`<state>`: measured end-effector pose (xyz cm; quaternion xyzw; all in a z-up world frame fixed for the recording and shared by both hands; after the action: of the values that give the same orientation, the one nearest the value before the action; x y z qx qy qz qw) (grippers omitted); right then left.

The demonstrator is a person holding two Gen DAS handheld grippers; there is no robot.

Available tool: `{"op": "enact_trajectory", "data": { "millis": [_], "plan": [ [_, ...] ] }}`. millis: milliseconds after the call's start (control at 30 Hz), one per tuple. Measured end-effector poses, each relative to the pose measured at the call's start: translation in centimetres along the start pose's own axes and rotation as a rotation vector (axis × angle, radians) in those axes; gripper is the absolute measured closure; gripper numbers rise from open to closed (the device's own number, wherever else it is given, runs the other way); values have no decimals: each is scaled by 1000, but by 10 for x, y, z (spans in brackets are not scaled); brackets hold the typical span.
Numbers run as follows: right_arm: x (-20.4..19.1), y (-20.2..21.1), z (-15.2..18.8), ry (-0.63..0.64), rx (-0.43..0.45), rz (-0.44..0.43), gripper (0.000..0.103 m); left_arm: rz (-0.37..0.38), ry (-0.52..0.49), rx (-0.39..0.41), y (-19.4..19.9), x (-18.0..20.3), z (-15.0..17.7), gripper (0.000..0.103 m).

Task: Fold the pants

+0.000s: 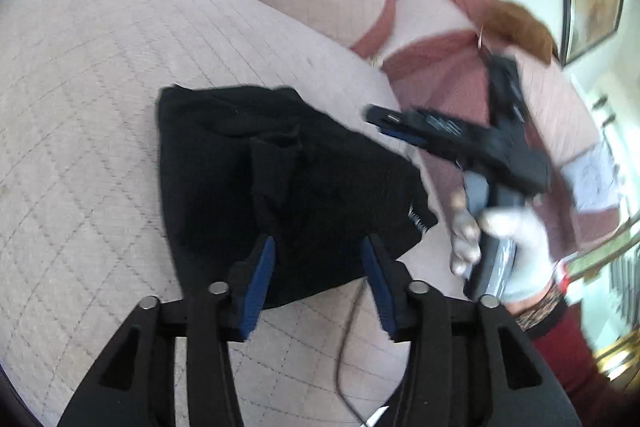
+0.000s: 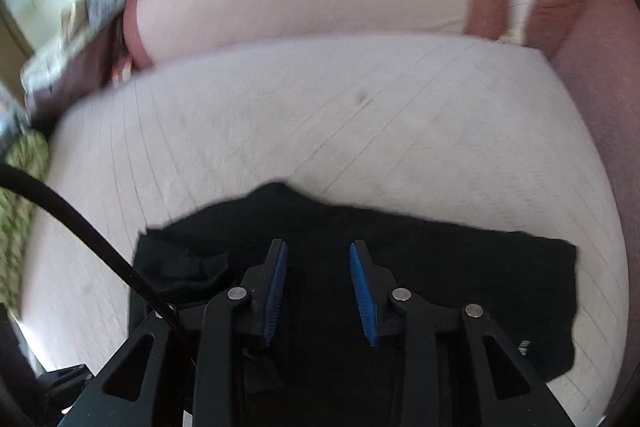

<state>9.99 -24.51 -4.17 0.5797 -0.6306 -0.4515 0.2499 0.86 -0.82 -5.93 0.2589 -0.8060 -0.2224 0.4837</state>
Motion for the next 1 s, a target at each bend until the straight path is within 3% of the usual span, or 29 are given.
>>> {"op": "enact_trajectory", "data": {
  "millis": [100, 200, 233, 367, 467, 500, 600, 667, 700, 733, 767, 900, 1000],
  "plan": [
    [-13, 28, 4, -2, 43, -123, 67, -76, 75, 57, 13, -22, -6, 53],
    [-50, 27, 28, -4, -34, -300, 67, -179, 172, 84, 12, -56, -15, 53],
    [-60, 22, 35, 6, -53, -309, 67, -206, 201, 78, 14, -65, -12, 53],
    [-78, -2, 47, 78, -25, -188, 66, -251, 234, 27, -1, -72, -2, 53],
    [-82, -13, 54, 62, -47, -222, 66, -265, 192, -19, -13, -66, 5, 53],
    [-86, -15, 52, 55, -43, -226, 62, -293, 157, -25, -16, -62, 7, 53],
    [-93, -22, 50, 44, -30, -188, 34, -323, 112, -39, -22, -51, 11, 53],
    [-97, -31, 52, 90, -54, -132, 34, -320, 110, -43, -24, -47, 10, 53],
    [-97, -37, 55, 121, -77, -102, 38, -318, 113, -43, -28, -44, 7, 53],
    [-95, -44, 59, 155, -106, -54, 75, -314, 118, -43, -32, -42, 4, 53],
    [-90, -48, 64, 166, -133, -34, 94, -307, 127, -45, -31, -42, 5, 53],
    [-53, -36, 72, 96, -132, -50, 92, -299, 127, -52, -10, -50, 22, 53],
    [-14, -22, 77, 25, -126, -21, 83, -317, 117, -50, -18, -48, 20, 53]
  ]
}}
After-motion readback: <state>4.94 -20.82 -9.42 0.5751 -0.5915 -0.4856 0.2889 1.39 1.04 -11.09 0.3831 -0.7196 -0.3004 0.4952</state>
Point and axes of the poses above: each gripper's, at about its wrist camera, not at the fingertips, and y roughly against the way its jaws point, x to its right, z to its underside, the point moved 7 cm from there along -y, roughly the way its jaws point, and after that the axes turned 4 degrees about -y, right-handed, at the moved point
